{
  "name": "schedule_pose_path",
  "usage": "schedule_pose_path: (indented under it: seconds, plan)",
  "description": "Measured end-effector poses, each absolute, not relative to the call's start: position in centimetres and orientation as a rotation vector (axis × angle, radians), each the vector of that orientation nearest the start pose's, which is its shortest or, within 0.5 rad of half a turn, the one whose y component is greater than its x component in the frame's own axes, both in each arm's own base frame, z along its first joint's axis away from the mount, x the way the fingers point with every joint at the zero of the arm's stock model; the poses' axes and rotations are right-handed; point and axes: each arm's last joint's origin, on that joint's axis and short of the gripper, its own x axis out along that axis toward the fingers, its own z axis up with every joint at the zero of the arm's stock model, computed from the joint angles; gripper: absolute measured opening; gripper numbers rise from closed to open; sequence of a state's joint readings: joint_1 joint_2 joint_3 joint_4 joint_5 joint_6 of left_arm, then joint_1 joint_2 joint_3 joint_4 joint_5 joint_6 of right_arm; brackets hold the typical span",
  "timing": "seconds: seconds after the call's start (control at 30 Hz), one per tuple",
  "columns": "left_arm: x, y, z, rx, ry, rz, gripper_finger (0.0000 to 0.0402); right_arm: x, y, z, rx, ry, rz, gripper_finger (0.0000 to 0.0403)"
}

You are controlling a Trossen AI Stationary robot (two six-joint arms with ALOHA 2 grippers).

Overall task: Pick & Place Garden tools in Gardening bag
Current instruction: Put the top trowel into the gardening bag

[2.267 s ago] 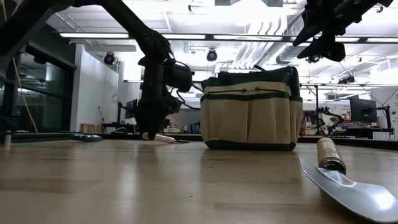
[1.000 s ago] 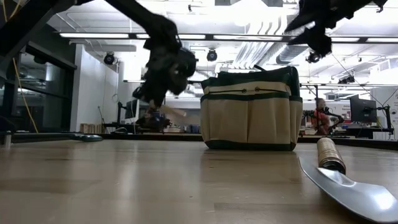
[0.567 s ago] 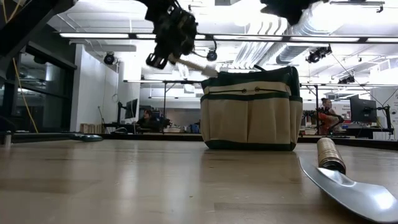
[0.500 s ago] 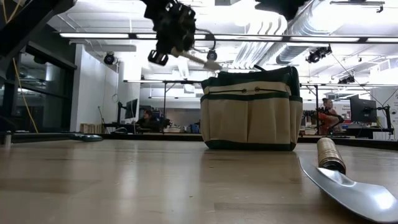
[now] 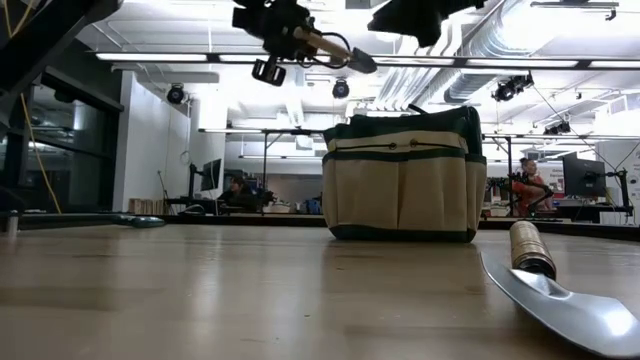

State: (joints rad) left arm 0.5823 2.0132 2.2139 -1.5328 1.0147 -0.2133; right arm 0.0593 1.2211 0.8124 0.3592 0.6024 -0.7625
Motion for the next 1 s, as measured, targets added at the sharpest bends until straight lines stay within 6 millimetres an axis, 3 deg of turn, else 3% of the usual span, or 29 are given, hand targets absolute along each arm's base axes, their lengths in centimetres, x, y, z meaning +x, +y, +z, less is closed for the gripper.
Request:
schedule_pose_path:
  seconds: [0.43,0.73,1.0]
  plan:
    - [33.9,18.8,37.3,-1.219,0.929,-0.344,0.0063,29.8,0.8,28.8,-0.964,0.282,-0.613,0.0179]
    - [35.1,17.4,37.5,-1.249,0.936,-0.381,0.0063,31.5,0.7,29.0,-1.098,0.331,-0.602,0.0179]
    - [35.7,16.6,37.5,-1.246,0.95,-0.391,0.0063,31.6,0.4,29.1,-1.14,0.372,-0.647,0.0179]
